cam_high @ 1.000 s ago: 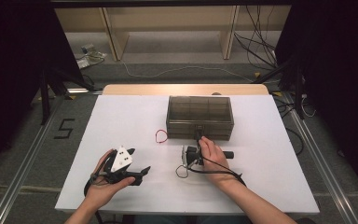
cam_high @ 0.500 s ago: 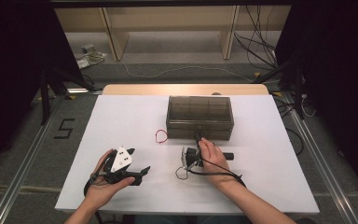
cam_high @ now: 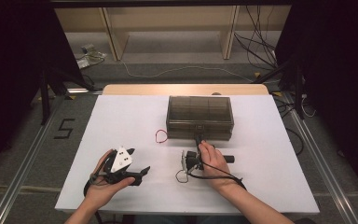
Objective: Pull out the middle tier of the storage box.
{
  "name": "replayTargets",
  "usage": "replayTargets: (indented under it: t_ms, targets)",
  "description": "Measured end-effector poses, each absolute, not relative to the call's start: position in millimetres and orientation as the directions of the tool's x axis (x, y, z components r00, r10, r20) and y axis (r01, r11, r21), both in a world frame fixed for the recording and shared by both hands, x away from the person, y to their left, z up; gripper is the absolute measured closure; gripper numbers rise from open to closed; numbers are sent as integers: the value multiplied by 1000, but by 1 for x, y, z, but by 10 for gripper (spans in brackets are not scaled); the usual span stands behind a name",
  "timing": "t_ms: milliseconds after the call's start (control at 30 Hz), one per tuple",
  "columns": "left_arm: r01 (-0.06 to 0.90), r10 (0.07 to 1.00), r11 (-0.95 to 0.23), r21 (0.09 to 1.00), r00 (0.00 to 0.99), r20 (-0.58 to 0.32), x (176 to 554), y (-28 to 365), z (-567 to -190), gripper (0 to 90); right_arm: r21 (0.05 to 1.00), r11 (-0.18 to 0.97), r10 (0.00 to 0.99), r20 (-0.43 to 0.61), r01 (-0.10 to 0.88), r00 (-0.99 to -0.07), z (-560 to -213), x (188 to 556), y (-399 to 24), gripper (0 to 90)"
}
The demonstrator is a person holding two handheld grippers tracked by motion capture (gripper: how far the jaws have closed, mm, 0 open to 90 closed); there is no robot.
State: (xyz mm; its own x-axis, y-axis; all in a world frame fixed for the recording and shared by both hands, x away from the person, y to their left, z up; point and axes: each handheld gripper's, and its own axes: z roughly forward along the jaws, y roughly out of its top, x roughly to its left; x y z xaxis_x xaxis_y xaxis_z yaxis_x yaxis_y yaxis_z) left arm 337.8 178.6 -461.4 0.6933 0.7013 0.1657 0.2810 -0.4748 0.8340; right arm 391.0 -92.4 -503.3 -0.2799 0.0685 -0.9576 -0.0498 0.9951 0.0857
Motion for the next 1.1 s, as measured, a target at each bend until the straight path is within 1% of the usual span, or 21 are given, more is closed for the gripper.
replayTargets:
  t_ms: [533, 1100]
  targets:
    - [282, 703, -473, 834, 692, 165, 338, 178, -462, 168, 92, 994, 72, -959, -60, -275, -502, 386, -93, 815]
    - [282, 703, -471, 836, 692, 163, 338, 178, -462, 168, 99, 994, 84, -954, -40, -289, -503, 380, -93, 813]
